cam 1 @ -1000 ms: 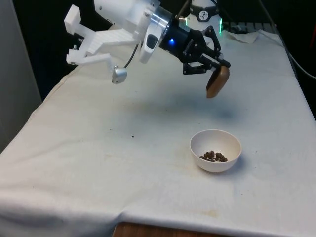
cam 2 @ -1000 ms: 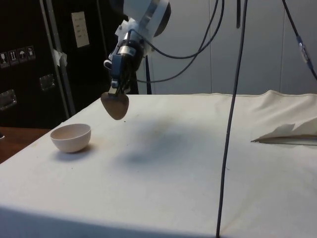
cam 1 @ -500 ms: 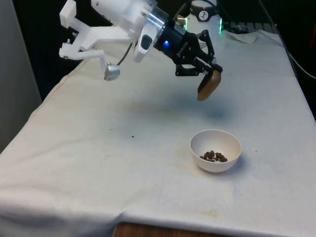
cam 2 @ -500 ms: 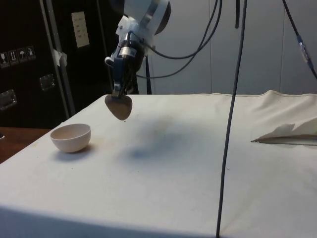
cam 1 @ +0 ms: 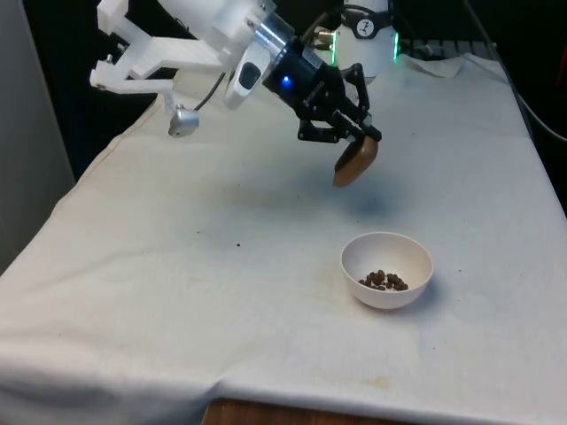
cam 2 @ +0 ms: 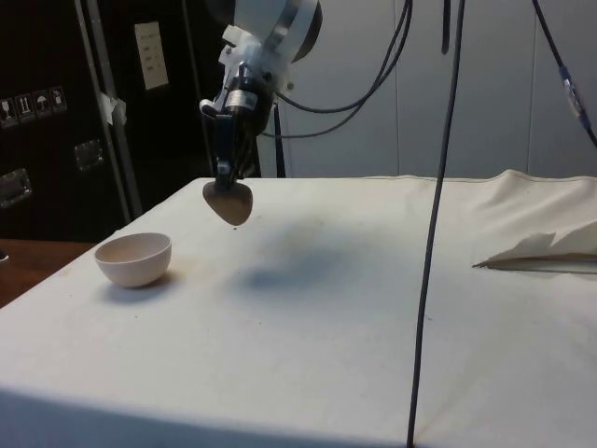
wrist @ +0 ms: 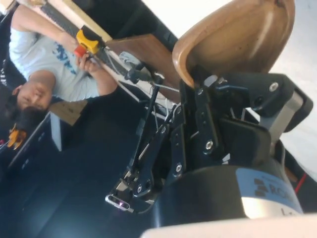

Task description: Pour the coffee beans from the cup into the bowl.

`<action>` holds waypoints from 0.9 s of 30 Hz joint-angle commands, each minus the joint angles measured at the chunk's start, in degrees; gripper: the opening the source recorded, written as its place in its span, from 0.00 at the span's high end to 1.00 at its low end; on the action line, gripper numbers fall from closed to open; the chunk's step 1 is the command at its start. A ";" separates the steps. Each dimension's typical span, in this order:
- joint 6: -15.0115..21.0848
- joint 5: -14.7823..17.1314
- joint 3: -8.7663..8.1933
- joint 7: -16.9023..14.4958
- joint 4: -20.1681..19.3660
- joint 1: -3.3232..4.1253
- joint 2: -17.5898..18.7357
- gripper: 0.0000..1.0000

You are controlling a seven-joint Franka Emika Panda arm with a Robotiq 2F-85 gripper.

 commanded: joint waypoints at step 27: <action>8.59 -6.53 -0.29 7.56 0.63 1.38 0.29 1.00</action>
